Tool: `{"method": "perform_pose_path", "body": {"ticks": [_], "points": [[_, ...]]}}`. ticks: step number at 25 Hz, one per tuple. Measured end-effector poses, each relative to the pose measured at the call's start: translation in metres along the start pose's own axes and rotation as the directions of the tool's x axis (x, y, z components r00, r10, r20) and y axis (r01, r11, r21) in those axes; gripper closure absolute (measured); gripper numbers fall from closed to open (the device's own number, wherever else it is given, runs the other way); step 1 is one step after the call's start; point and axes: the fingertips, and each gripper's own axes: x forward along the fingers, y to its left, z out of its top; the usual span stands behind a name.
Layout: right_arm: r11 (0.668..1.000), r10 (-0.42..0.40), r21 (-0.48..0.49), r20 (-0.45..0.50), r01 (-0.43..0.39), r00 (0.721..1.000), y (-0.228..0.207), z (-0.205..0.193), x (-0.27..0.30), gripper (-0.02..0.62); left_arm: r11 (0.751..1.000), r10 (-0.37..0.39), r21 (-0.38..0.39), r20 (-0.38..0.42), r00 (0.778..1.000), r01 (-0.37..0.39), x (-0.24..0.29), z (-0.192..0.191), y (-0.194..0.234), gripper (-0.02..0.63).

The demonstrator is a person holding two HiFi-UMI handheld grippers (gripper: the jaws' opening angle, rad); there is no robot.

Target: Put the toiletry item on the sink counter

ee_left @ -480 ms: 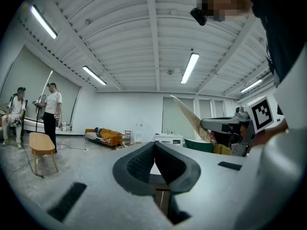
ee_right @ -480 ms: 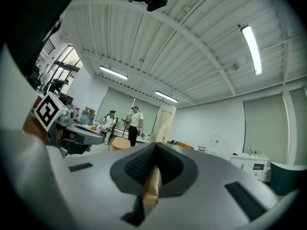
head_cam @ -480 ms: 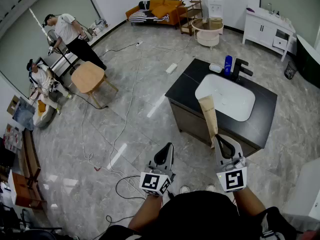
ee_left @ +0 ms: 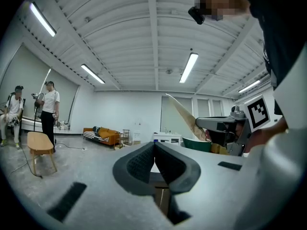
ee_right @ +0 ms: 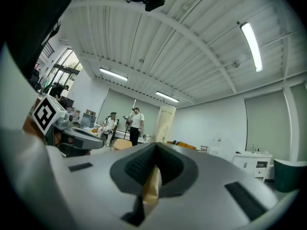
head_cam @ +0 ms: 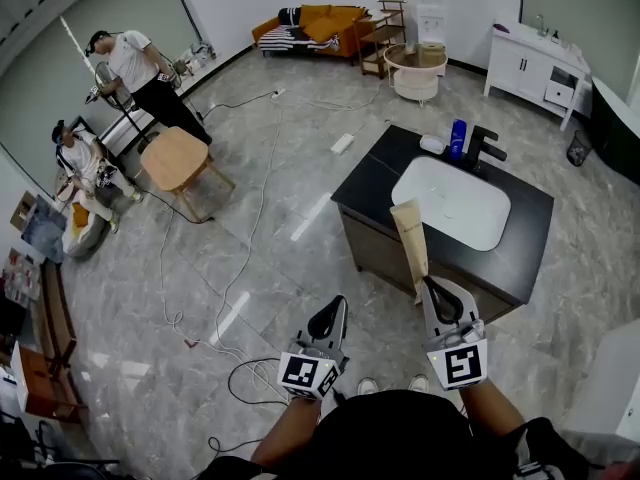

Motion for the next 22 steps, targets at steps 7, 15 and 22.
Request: {"method": "perform_pose_path", "body": {"ticks": [7,15,22], "points": [[0.999,-0.045,0.002,0.001,0.045,0.999,0.006,0.005,0.004,0.588,1.0,-0.016,-0.011,-0.003,1.0,0.016,-0.009,-0.005,0.019,0.597],[0.991,-0.134,0.027,-0.024,0.135,0.991,0.008,-0.006,0.003,0.588,0.996,-0.091,0.015,-0.024,0.996,0.092,-0.009,-0.01,0.026,0.597],[0.981,-0.186,0.048,-0.035,0.187,0.982,-0.011,-0.014,0.001,0.588,0.987,-0.16,0.005,-0.011,0.987,0.16,0.016,-0.009,0.017,0.597]]}}
